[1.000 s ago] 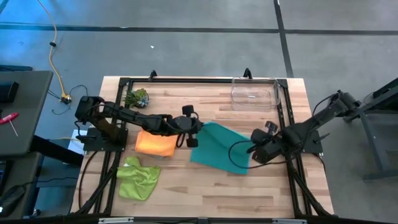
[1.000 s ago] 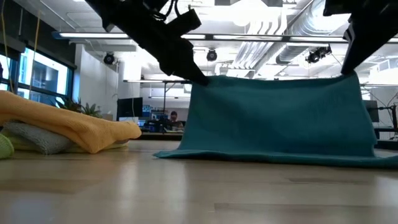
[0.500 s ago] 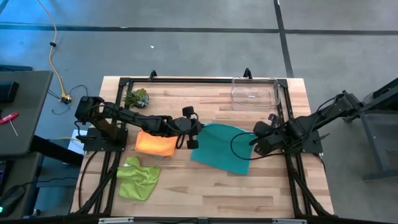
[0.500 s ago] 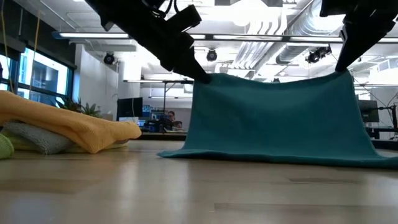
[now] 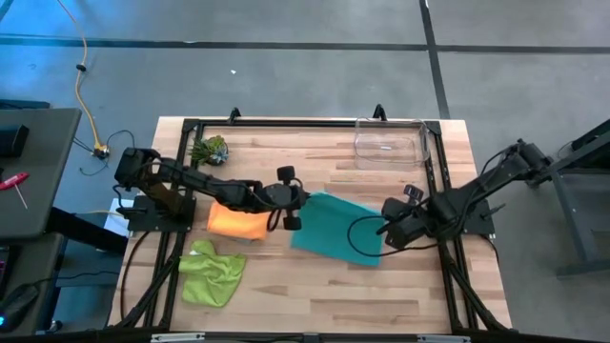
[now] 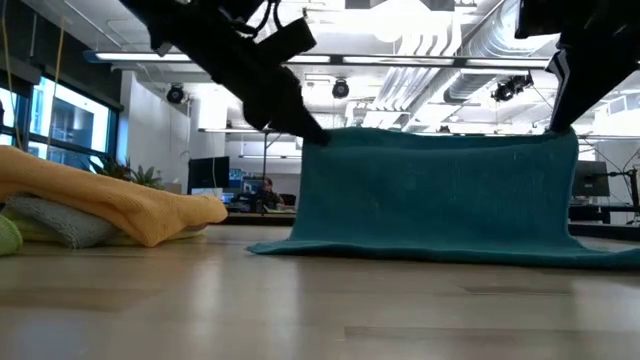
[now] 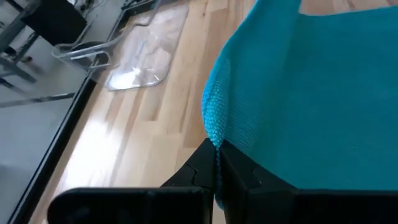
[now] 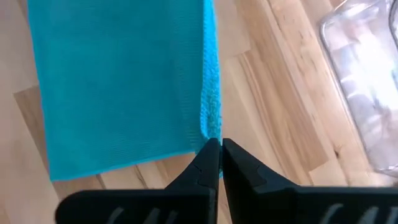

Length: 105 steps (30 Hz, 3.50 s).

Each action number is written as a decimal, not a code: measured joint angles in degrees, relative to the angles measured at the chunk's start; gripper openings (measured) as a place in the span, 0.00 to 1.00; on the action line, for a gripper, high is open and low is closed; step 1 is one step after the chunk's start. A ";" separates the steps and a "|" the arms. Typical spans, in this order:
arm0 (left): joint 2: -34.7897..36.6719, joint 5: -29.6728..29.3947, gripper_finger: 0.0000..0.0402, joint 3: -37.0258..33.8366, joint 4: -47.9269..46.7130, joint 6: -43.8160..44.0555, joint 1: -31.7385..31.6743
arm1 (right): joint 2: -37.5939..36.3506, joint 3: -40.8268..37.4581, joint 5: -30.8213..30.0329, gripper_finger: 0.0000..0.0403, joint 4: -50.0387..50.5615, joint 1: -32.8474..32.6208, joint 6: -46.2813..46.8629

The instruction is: Fold microfiber towels

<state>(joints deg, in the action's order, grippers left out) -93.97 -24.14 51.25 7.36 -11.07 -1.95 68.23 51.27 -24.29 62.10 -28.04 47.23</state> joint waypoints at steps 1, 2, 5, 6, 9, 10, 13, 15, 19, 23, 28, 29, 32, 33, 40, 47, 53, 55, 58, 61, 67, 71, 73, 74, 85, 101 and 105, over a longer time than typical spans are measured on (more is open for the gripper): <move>0.00 -0.02 0.00 -0.49 0.16 0.02 0.24 | 0.16 0.00 0.00 0.00 -0.13 -0.29 0.41; 0.00 0.03 0.00 -1.13 0.21 0.13 0.47 | 0.34 0.00 0.00 0.00 -0.30 -0.66 0.52; 0.00 0.09 0.00 -2.74 1.65 0.35 1.63 | 0.44 -0.02 -0.02 0.00 -1.40 -1.73 0.56; 0.00 0.09 0.00 -3.10 2.24 0.35 2.05 | 0.43 -0.02 0.11 0.00 -2.04 -2.07 0.51; 0.00 0.80 0.00 -3.59 2.79 0.39 3.24 | 0.46 -0.02 0.71 0.00 -4.56 -2.89 0.36; 0.00 1.26 0.00 -3.60 2.91 0.45 3.58 | 0.53 -0.02 0.91 0.00 -5.64 -3.07 0.32; 0.00 1.69 0.00 -3.60 2.99 1.16 4.70 | 1.82 -0.02 1.54 0.00 -8.14 -3.64 0.42; 0.00 3.19 0.00 -3.60 2.99 1.91 5.31 | 3.50 -0.02 3.41 0.00 -9.71 -3.91 0.23; 0.00 6.96 0.00 -3.60 2.71 1.97 6.57 | 7.08 -0.04 5.89 0.00 -10.33 -4.91 1.33; 0.00 7.54 0.00 -3.60 2.28 1.90 7.55 | 9.17 -0.04 6.34 0.00 -12.64 -5.64 3.10; 0.00 7.54 0.00 -3.61 0.82 1.90 7.88 | 10.70 -0.04 6.71 0.00 -13.06 -5.77 5.74; 0.00 7.51 0.00 -3.60 0.55 1.90 7.88 | 10.89 -0.04 6.73 0.00 -13.09 -5.77 5.78; 0.00 7.45 0.00 -3.62 -0.32 1.94 7.88 | 11.08 -0.04 6.73 0.00 -13.08 -5.77 5.83; 0.00 7.43 0.00 -3.60 -0.56 1.92 7.86 | 11.06 -0.04 6.73 0.00 -13.09 -5.75 5.85; 0.00 7.56 0.08 -3.60 -1.47 2.10 7.84 | 11.06 -0.04 6.74 0.04 -13.12 -5.69 5.86; 0.00 13.12 0.26 -3.60 -3.86 3.48 7.82 | 11.01 -0.01 10.04 0.33 -17.52 -4.65 9.31; 1.19 16.69 0.40 -2.58 -9.03 2.35 7.67 | 7.12 0.04 12.47 0.58 -17.28 -4.22 8.33; 2.83 16.58 0.43 -1.29 -10.24 0.80 6.69 | 4.34 0.09 11.66 0.63 -14.68 -4.19 9.93; 4.53 17.09 0.45 -0.75 -8.34 0.50 3.65 | -0.10 0.09 6.45 0.65 -9.89 -4.20 13.53; 4.98 19.01 0.46 -0.75 -3.37 2.35 0.05 | -4.31 0.09 1.22 0.65 -7.60 -3.67 16.54; 4.65 24.17 0.45 -0.75 5.63 13.68 -6.18 | -8.85 0.09 -8.98 0.65 -7.50 -3.45 17.50; 4.59 24.85 0.45 -0.75 7.68 16.62 -8.16 | -8.99 0.09 -10.67 0.65 -7.81 -3.45 17.91; 4.81 26.70 0.45 -0.75 7.22 18.89 -8.75 | -9.01 0.09 -10.16 0.65 -8.57 -3.45 18.83; 4.90 27.95 0.45 -0.75 7.26 20.13 -8.99 | -8.99 0.09 -10.14 0.65 -8.74 -3.44 19.12; 4.39 19.21 0.44 -0.79 6.73 24.66 -9.02 | -7.52 -4.49 -18.54 0.58 -19.11 2.12 19.39; -2.53 20.34 0.00 -0.84 -2.47 24.41 -6.59 | 5.17 -20.35 2.46 0.01 -55.83 13.88 9.16; -6.13 20.95 0.00 0.27 0.36 25.90 -5.11 | 9.98 -19.58 11.05 0.00 -61.67 16.58 2.39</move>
<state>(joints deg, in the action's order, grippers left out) -100.10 -3.19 51.53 7.72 14.83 -7.06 78.21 31.68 -13.24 0.43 -11.46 49.62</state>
